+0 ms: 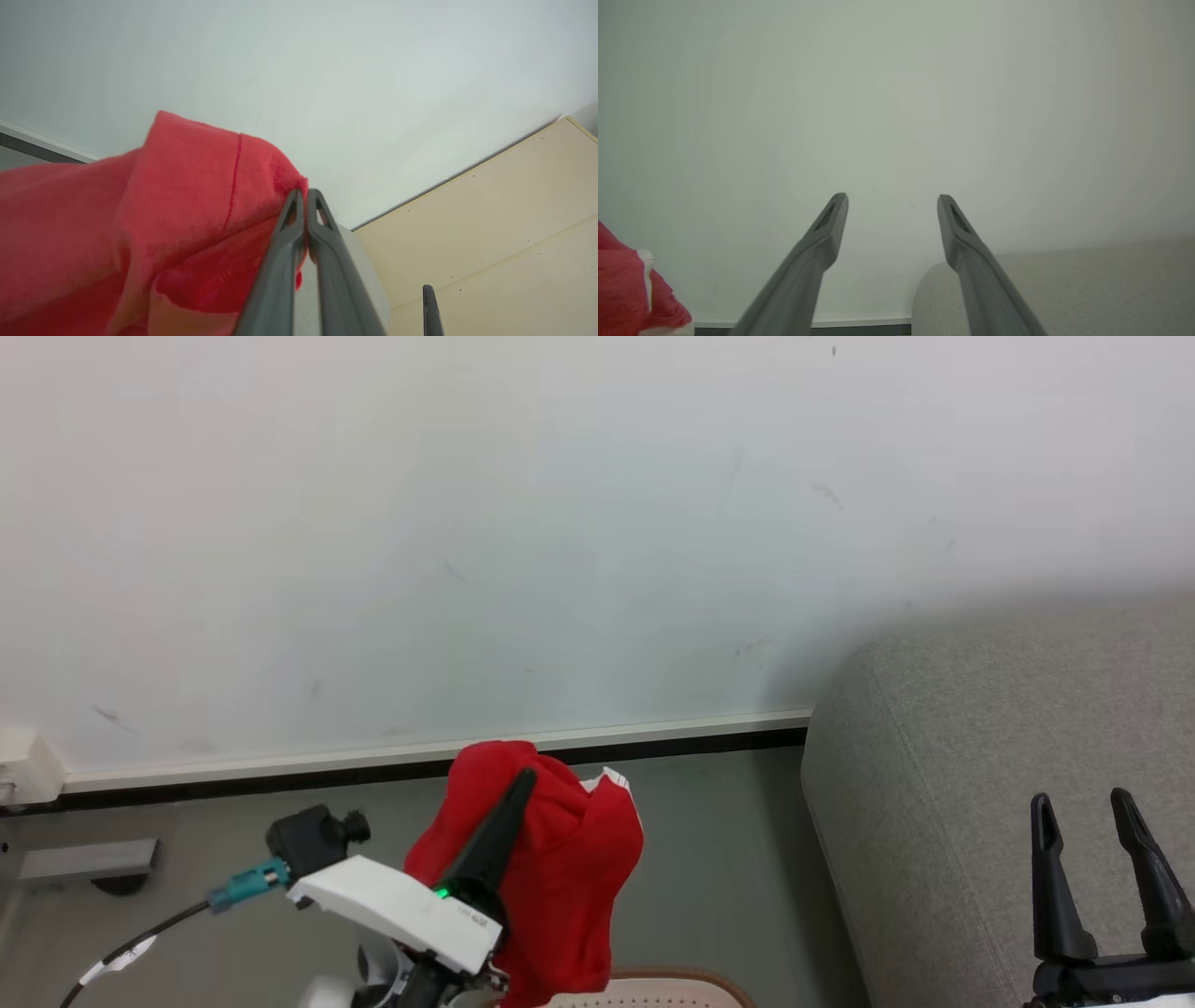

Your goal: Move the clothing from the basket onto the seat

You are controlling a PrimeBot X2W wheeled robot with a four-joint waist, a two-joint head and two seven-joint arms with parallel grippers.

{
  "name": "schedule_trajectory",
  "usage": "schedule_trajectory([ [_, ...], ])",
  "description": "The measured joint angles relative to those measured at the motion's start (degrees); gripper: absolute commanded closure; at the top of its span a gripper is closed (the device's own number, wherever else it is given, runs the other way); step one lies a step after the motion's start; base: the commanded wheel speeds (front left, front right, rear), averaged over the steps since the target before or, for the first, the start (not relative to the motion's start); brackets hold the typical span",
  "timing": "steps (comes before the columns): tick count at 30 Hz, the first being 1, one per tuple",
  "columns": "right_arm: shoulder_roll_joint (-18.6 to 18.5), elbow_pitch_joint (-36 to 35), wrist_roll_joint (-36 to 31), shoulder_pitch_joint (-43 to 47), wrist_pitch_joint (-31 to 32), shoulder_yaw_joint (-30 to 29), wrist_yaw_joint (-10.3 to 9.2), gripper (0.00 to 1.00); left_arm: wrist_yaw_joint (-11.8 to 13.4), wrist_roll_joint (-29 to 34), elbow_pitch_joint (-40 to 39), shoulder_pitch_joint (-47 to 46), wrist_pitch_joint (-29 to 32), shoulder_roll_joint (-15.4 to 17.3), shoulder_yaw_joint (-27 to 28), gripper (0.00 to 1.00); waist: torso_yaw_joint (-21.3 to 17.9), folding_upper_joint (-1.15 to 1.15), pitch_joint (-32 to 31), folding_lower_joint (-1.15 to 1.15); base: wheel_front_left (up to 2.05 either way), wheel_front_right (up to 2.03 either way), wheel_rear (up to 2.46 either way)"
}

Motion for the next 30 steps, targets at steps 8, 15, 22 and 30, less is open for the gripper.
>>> schedule_trajectory([
  [8, -2.0, 0.3, 0.8, -0.8, 0.0, 5.6, 0.0, 0.0, 0.6, 0.7, -3.3, -1.5, 1.1, 0.3, -0.8, 1.0, 0.1, 0.0, 0.1, 0.01, 0.0, 0.0, 0.0],
  [15, -5.6, -1.5, 4.0, -5.0, 3.1, 19.1, 0.01, 0.0, 0.7, 1.4, -5.7, -3.4, 2.6, -0.2, -3.5, 1.0, 0.2, 0.0, 0.2, 0.01, 0.0, 0.0, 0.0],
  [22, -7.0, -4.4, 6.6, -10.2, 6.8, 30.8, 0.0, 0.0, 0.7, 1.6, -6.3, -4.7, 3.4, -1.9, -7.7, 1.0, -0.1, 0.0, 0.2, 0.01, 0.0, 0.0, 0.0],
  [30, -8.1, -2.3, 6.6, -14.7, 8.8, 35.1, 0.0, 0.0, 0.6, 1.5, -6.6, -6.6, 3.4, -2.9, -11.6, 1.0, -0.4, 0.0, 0.6, 0.01, 0.0, 0.0, 0.0],
])
